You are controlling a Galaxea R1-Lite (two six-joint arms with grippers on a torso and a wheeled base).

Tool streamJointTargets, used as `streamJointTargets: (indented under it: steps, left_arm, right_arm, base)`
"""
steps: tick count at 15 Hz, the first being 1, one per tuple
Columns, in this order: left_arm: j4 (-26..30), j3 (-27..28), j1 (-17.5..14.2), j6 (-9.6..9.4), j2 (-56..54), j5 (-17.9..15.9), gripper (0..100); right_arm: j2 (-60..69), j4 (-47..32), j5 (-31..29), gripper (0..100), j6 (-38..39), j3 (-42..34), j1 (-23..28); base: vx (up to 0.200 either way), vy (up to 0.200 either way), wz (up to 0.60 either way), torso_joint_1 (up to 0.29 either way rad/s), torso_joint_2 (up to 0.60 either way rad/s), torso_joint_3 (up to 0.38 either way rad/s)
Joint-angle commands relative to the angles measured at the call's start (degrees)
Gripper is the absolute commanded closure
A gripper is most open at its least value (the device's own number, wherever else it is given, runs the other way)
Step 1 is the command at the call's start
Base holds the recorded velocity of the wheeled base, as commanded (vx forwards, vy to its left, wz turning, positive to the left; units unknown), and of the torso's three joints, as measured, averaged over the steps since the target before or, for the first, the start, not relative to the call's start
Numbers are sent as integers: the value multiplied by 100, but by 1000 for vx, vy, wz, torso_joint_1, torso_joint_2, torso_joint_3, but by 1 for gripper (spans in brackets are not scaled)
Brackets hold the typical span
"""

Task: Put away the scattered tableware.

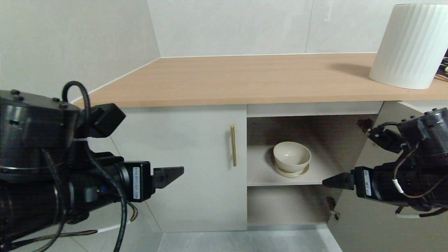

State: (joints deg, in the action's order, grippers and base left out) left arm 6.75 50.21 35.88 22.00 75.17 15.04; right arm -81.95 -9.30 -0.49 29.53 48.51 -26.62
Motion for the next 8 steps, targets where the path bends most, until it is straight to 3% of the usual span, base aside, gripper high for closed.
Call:
streamJointTargets:
  steps: [1, 4, 8]
  left_arm:
    - [-16, -91, -107, 6, -380, -1, 0]
    - [-16, -91, -98, 6, -222, -1, 0]
    - [-16, -99, -72, -3, -134, -1, 0]
  right_arm:
    - [513, -81, -4, 0, -8, -87, -115]
    - [478, -107, -22, 0, -17, -166, -247]
    - [416, -107, -22, 0, -26, -192, -256]
  base:
    - [0, 0, 0, 0, 0, 0]
    - [0, 0, 0, 0, 0, 0]
    - [-200, 0, 0, 4, 5, 2]
